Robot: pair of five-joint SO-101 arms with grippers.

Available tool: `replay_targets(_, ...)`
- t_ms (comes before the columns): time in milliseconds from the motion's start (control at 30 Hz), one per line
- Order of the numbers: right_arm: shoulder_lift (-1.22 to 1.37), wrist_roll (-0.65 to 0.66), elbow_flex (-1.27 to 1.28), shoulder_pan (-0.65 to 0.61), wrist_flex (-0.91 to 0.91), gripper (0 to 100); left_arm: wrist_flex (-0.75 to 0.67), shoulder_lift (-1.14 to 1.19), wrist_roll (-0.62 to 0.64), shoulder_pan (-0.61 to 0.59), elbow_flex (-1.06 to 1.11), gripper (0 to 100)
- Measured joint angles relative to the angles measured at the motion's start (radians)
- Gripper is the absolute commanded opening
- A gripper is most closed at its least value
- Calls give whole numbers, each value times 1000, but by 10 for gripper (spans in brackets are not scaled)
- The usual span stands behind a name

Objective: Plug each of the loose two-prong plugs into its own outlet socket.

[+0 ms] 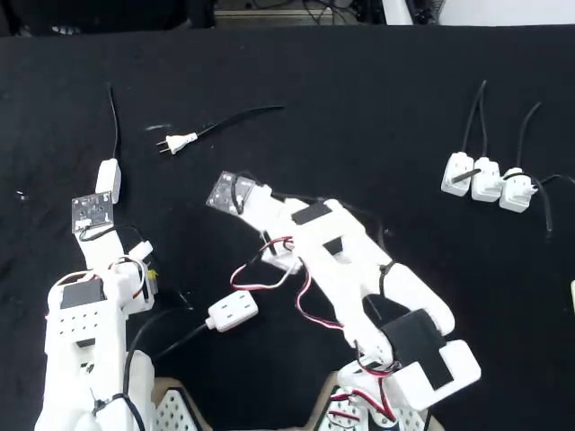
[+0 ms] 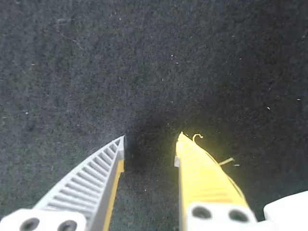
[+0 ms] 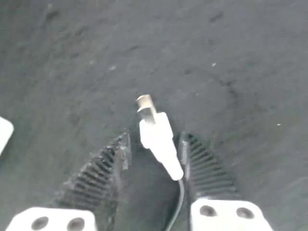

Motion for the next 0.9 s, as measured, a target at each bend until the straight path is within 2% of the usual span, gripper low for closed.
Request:
replay_targets(300, 0, 158, 0, 29, -5, 169, 0, 0, 0, 0, 0, 181)
replay_targets(433, 0, 169, 0, 60, -77, 23, 0, 0, 0, 0, 0, 181)
replay_targets(700, 14, 167, 0, 78, -118, 10, 0, 0, 0, 0, 0, 181)
replay_targets(900, -273, 2, 69, 64, -11, 10, 0, 0, 0, 0, -2, 181)
